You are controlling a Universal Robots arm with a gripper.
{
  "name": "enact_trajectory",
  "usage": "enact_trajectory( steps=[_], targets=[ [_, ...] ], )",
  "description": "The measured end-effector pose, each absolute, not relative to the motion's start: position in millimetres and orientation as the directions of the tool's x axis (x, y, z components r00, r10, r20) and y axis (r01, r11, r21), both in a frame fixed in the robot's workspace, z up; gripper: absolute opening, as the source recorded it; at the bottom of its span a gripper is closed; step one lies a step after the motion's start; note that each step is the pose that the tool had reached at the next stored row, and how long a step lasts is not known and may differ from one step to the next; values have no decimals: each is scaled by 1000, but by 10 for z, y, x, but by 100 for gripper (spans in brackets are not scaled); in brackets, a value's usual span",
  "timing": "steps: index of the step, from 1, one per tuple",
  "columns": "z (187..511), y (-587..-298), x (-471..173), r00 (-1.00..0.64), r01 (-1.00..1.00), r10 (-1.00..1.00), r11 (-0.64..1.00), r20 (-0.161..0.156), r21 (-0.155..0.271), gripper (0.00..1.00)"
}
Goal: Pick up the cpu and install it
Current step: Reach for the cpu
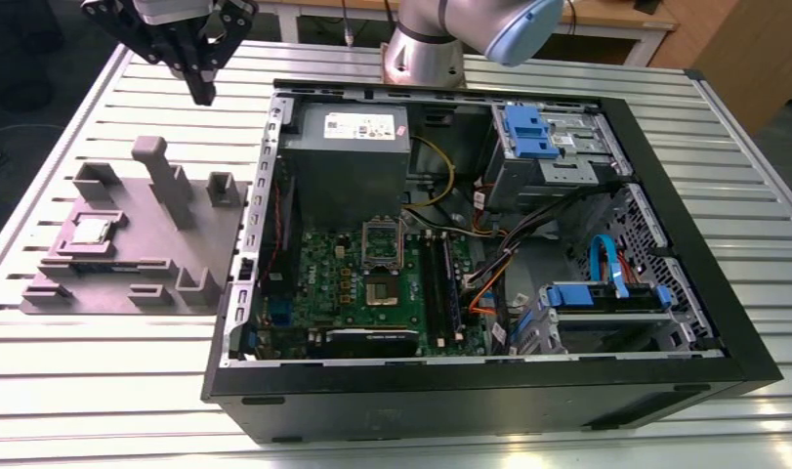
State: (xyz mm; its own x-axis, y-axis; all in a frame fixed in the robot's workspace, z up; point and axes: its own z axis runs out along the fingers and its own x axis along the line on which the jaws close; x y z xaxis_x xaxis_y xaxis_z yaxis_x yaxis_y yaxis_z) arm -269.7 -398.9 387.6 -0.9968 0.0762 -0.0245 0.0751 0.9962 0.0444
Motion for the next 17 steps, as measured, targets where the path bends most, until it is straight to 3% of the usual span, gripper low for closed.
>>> enact_trajectory(
  steps=[17],
  targets=[
    [3874,-3989,-2769,-997,75,76,996,-24,44,11]
  ],
)
